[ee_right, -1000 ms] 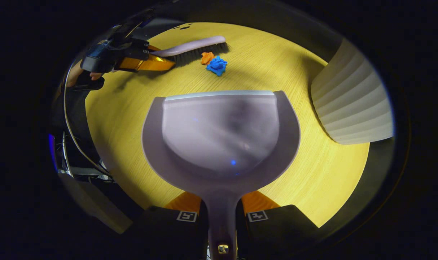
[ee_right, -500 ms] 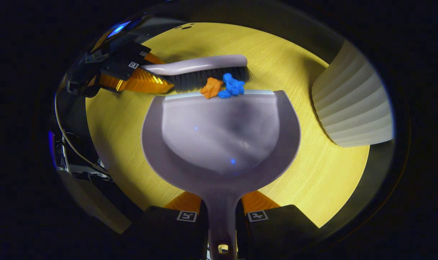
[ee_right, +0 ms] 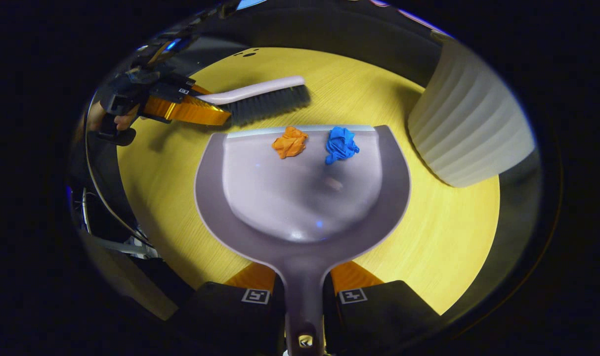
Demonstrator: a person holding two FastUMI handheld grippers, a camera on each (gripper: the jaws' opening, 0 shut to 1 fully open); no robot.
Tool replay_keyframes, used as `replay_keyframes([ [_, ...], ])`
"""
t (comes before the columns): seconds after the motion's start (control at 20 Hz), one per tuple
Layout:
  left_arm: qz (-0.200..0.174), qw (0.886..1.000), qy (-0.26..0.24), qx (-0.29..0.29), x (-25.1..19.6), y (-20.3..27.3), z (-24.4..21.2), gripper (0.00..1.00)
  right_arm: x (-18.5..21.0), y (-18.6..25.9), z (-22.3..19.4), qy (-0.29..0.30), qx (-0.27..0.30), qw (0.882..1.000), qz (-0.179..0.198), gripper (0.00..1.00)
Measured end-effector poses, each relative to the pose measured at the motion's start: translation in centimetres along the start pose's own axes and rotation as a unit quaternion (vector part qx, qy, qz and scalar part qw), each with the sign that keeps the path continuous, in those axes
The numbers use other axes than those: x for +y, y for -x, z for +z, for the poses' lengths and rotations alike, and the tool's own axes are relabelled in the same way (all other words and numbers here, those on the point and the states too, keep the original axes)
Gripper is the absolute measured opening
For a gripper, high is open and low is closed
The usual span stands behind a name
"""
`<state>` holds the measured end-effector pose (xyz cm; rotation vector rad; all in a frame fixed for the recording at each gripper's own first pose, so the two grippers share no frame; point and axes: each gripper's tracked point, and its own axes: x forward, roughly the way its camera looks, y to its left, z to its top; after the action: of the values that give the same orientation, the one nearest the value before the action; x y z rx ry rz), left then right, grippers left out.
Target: Pick up the small broom and dustpan from the desktop, sweep the trash into the dustpan with the broom, and then empty the trash into the garbage bin.
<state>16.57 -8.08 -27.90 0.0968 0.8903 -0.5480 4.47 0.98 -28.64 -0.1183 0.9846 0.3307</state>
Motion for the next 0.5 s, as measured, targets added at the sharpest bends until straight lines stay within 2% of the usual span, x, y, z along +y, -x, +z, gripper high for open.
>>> replay_keyframes([
  [0.25,0.048,0.998,0.034,0.007,1.8,0.7,-2.0,0.27,0.3,3.1,-0.1,-0.052,-0.005,0.998,-0.023,0.36],
  [0.45,0.065,0.997,0.035,0.018,2.6,1.6,-4.1,0.27,0.4,7.6,0.8,-0.103,-0.014,0.994,-0.042,0.36],
  [0.5,0.067,0.997,0.036,0.027,2.4,1.6,-4.7,0.30,0.2,8.8,1.3,-0.113,-0.016,0.992,-0.048,0.36],
])
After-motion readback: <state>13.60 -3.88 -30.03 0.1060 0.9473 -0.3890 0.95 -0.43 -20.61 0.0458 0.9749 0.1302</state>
